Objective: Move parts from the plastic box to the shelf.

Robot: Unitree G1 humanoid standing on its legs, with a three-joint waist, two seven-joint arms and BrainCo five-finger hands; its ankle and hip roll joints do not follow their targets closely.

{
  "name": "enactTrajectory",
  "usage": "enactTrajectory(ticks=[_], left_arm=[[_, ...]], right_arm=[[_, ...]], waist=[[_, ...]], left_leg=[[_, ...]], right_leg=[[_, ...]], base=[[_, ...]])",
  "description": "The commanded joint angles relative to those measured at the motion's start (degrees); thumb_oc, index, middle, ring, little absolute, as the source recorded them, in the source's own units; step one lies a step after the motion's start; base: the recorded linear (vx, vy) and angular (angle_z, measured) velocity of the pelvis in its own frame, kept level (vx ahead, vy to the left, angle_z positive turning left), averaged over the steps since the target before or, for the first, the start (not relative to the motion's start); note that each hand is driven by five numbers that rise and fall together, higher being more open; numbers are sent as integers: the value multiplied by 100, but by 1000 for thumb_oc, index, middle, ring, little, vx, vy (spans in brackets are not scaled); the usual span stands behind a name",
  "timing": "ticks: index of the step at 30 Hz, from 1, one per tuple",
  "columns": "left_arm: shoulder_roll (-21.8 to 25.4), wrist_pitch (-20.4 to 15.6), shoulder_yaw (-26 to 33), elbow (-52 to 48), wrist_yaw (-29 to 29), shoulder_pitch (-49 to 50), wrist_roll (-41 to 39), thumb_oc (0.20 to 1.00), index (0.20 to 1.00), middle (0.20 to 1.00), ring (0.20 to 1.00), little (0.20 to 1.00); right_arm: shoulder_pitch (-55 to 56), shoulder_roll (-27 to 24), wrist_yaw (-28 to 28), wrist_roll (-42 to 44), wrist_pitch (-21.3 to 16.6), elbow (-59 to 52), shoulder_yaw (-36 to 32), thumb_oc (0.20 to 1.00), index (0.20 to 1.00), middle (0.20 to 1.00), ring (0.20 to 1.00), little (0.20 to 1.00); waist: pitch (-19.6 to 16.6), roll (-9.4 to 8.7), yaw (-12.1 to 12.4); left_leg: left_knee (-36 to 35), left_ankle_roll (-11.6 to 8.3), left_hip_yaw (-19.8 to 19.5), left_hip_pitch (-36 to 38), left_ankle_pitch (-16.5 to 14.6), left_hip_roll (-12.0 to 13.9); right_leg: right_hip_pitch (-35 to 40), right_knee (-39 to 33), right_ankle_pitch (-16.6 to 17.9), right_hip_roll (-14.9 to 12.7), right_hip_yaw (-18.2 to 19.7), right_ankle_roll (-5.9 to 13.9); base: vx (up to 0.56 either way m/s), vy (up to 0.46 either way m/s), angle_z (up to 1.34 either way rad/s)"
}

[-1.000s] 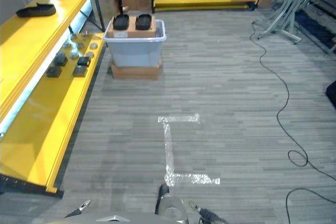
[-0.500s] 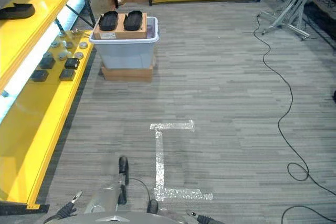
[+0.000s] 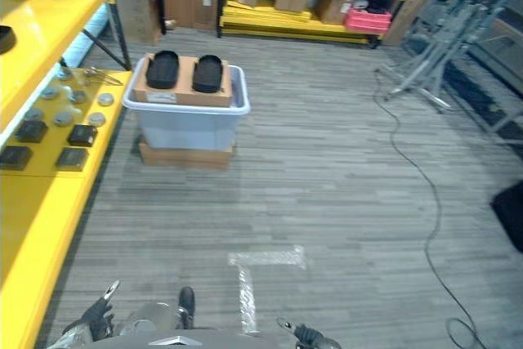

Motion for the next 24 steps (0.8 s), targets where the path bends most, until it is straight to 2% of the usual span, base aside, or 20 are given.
enactTrajectory(ticks=[1,2,4,5,7,8,9,12,15,16,17,19,22,24], left_arm=[[74,33,-66,-143,169,182,-22,1000,1000,1000,1000,1000],[102,19,-55,-130,178,161,-17,1000,1000,1000,1000,1000],[187,115,19,-163,173,151,-15,1000,1000,1000,1000,1000],[218,109,56,-134,108,158,51,1000,1000,1000,1000,1000],[270,4,41,-19,-57,198,226,1000,1000,1000,1000,1000],[271,-19,34,-7,-76,213,256,1000,1000,1000,1000,1000],[263,-167,7,42,-156,329,350,1000,1000,1000,1000,1000],[242,-255,2,36,-230,434,297,1000,1000,1000,1000,1000],[155,-196,36,-15,-279,418,337,1000,1000,1000,1000,1000],[60,-215,58,7,-248,388,309,1000,1000,1000,1000,1000],[47,-222,62,18,-256,385,305,1000,1000,1000,1000,1000],[-40,-264,94,14,-237,386,255,1000,1000,1000,1000,1000],[-102,-258,156,25,-112,363,171,1000,1000,1000,1000,1000],[-75,-167,213,-10,-75,317,77,1000,1000,1000,1000,1000]], right_arm=[[188,-274,7,14,-53,-166,159,1000,1000,1000,1000,1000],[167,-281,45,70,-94,-180,200,1000,1000,1000,1000,1000],[172,-327,136,95,-136,-159,197,1000,1000,1000,1000,1000],[202,-339,203,49,-177,-103,139,1000,1000,1000,1000,1000],[282,-338,320,-41,-342,49,5,1000,1000,1000,1000,1000],[298,-336,332,-62,-368,72,-23,1000,1000,1000,1000,1000],[375,-299,350,-185,-511,186,-182,1000,1000,1000,1000,1000],[340,-334,332,-237,-590,368,-236,1000,1000,1000,1000,1000],[255,-363,260,-252,-511,451,-183,1000,1000,1000,1000,1000],[178,-434,213,-127,-406,468,-128,1000,1000,1000,1000,1000],[158,-458,205,-112,-369,462,-109,1000,1000,1000,1000,1000],[104,-570,178,-161,-223,448,-53,1000,1000,1000,1000,1000],[80,-726,225,-261,-112,501,-53,1000,1000,1000,1000,1000],[99,-780,218,-255,-43,478,-59,1000,1000,1000,1000,1000]], waist=[[23,354,11],[85,349,-60],[163,240,-239],[190,115,-343],[236,32,-496],[254,55,-509],[307,91,-558],[246,41,-553],[129,-24,-515],[37,-55,-484],[22,-62,-474],[-5,-96,-411],[29,-110,-396],[120,-138,-393]], left_leg=[[6,-204,-399,-384,-18,157],[-11,-239,-481,-221,-74,156],[37,-279,-655,95,-329,62],[107,-281,-751,229,-558,-61],[250,-289,-1022,458,-897,-111],[285,-289,-1067,500,-955,-81],[415,-270,-1229,668,-1170,23],[547,-406,-1196,818,-1343,240],[691,-589,-1111,1075,-1462,550],[1008,-753,-1086,1135,-1275,798],[1181,-790,-1080,1074,-1138,854],[2037,-889,-1097,709,-732,1043],[3473,-1020,-1304,12,-105,1194],[4333,-1033,-1391,-556,61,1186]], right_leg=[[-333,-1953,910,588,-360,-4],[-570,-2463,959,679,-447,-16],[-899,-3714,1456,698,-413,110],[-1085,-4510,1829,584,-277,248],[-1375,-5514,2104,425,-3,379],[-1395,-5560,2114,429,24,385],[-1627,-5469,2156,364,209,413],[-1144,-5472,1950,343,257,423],[-689,-5280,1743,439,227,291],[-488,-5181,1621,570,147,147],[-426,-5195,1580,615,136,94],[-212,-5272,1440,754,77,-129],[-31,-5373,1315,955,119,-382],[99,-5370,1253,1021,113,-507]], base=[[367,-133,-1],[353,-189,8],[488,-250,46],[505,-266,58],[515,-268,74],[610,-294,114],[495,-231,106],[487,-246,77],[518,-288,48],[466,-288,29],[391,-282,15],[249,-227,2],[203,-202,-23],[140,-130,1]])
